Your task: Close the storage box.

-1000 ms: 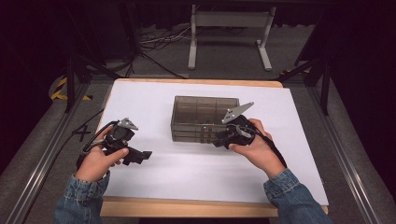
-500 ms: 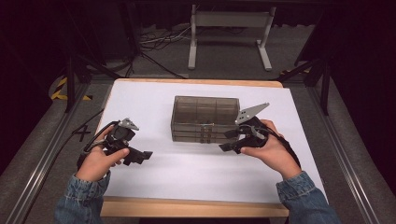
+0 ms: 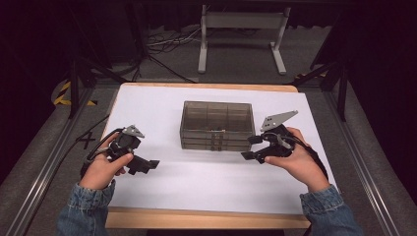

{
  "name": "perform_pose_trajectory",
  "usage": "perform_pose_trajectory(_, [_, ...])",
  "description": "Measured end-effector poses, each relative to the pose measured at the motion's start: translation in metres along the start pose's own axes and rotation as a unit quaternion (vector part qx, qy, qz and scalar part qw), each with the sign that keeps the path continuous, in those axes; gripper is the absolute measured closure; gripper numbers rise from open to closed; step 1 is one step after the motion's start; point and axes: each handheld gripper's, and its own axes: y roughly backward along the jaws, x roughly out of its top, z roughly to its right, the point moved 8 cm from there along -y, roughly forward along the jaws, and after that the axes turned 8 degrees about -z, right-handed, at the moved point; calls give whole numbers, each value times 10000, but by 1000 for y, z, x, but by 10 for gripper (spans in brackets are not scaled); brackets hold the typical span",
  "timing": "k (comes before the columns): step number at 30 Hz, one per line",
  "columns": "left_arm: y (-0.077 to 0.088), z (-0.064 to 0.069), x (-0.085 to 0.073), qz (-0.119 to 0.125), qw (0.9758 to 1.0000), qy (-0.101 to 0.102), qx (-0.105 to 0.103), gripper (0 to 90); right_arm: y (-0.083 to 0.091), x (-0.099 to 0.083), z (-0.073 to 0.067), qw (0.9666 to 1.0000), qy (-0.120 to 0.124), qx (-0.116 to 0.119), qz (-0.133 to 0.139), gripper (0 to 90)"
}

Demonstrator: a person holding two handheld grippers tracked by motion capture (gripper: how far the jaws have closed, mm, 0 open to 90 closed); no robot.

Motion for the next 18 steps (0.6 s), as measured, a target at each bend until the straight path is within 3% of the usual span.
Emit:
perform_pose_trajectory(8, [-4,-1,-4,34,10000,-28,72,4,10,-19,12,9996,-147,-219,56,359])
perform_pose_trajectory(18, [-7,-7,-4,142,9996,209,87,4,17,-43,28,9980,-334,-486,217,355])
